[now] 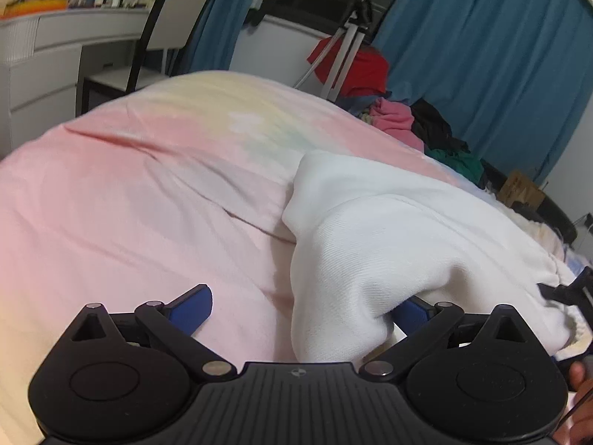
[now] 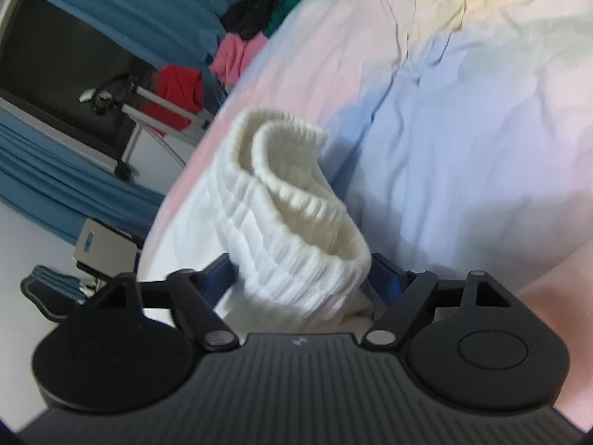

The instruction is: Fold clothes

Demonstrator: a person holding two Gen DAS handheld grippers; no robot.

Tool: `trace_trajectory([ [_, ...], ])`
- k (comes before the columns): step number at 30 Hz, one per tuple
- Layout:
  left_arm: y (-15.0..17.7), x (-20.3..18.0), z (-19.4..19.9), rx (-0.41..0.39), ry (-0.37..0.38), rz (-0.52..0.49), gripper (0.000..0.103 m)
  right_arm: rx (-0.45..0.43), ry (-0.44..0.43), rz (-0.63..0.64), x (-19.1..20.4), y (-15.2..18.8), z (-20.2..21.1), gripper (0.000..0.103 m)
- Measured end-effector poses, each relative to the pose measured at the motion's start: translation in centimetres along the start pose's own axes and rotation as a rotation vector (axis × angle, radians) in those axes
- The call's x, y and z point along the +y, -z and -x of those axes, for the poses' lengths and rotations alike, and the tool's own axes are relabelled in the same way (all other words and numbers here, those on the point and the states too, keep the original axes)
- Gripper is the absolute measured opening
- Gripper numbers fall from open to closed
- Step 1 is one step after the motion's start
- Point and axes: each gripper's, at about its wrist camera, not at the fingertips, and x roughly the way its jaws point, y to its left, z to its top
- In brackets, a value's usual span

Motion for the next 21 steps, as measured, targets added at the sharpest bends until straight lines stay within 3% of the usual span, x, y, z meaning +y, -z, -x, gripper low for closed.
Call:
trace_trajectory([
  [8,-0.8,1.5,-0.3,0.036,0.023,0.029,0.103,0.056,-0.044,0.033,0.4,1.0,-1.7,0.091],
  [12,-1.1,1.7,-0.7,0.049,0.021,0.052,0.103,0.098,-0.045,0.127,1.7,1.4,-1.8,0.091],
  [17,-1.3,1.7,-1.0,0.083,0.044,0.063,0.103,0.098,-0.008,0.188,2.4,1.6,-1.3,0.079],
  [21,-1.7,2.3,-0.4,0.153,0.105,0.110,0.100,0.081,0.017,0.193,2.7,1.4,-0.7,0.061],
])
